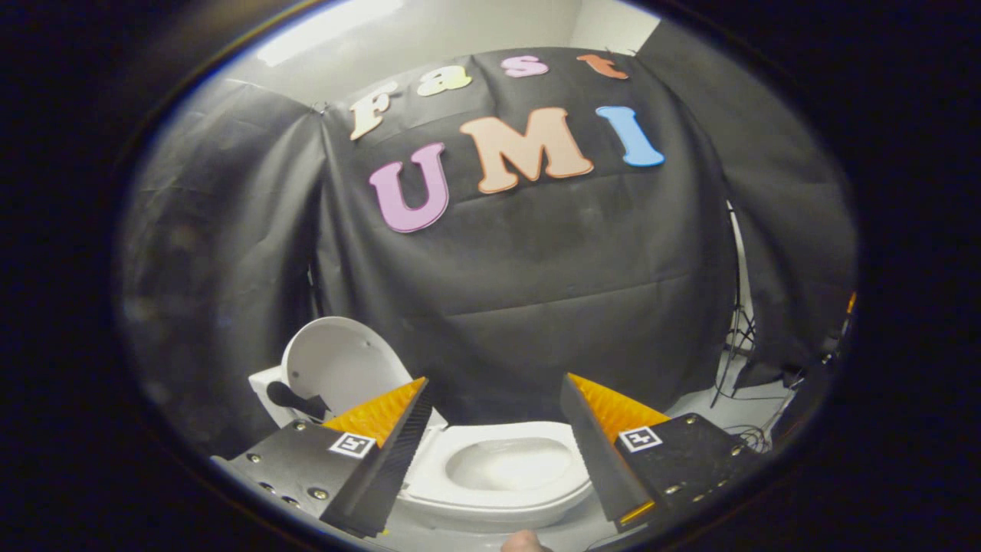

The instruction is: Open the toilet lid.

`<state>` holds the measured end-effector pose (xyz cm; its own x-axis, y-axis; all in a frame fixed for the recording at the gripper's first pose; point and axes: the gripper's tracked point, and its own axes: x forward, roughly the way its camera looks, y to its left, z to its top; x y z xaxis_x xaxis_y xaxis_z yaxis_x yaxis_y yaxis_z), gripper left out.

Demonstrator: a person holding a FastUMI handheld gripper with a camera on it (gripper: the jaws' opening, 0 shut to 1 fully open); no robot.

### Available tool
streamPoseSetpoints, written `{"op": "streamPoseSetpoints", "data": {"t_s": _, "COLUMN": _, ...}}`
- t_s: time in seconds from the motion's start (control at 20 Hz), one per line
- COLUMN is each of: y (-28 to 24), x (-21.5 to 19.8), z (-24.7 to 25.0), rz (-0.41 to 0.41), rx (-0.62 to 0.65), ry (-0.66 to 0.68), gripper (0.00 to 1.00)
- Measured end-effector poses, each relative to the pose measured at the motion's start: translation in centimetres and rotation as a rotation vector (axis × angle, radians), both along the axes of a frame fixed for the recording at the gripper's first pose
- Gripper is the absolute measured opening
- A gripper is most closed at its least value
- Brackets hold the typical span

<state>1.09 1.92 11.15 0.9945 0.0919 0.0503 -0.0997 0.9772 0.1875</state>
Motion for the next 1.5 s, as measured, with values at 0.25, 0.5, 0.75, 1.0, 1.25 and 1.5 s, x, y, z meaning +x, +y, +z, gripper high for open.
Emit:
{"op": "streamPoseSetpoints", "data": {"t_s": 0.25, "y": -1.7, "x": -0.5, "z": -0.5, "rz": -0.077, "rx": -0.068, "ry": -0.026, "gripper": 0.99}}
{"op": "streamPoseSetpoints", "data": {"t_s": 0.5, "y": -3.8, "x": -0.6, "z": -0.1, "rz": -0.104, "rx": -0.096, "ry": -0.026, "gripper": 0.99}}
{"op": "streamPoseSetpoints", "data": {"t_s": 0.75, "y": -6.5, "x": -2.0, "z": -0.3, "rz": -0.114, "rx": -0.174, "ry": -0.017, "gripper": 0.99}}
{"op": "streamPoseSetpoints", "data": {"t_s": 1.0, "y": -7.9, "x": -3.1, "z": -1.2, "rz": -0.103, "rx": -0.214, "ry": -0.033, "gripper": 0.99}}
{"op": "streamPoseSetpoints", "data": {"t_s": 1.25, "y": -7.8, "x": -2.9, "z": -4.6, "rz": -0.077, "rx": -0.26, "ry": 0.034, "gripper": 1.0}}
{"op": "streamPoseSetpoints", "data": {"t_s": 1.5, "y": -6.0, "x": -2.5, "z": -4.3, "rz": -0.062, "rx": -0.359, "ry": 0.022, "gripper": 0.99}}
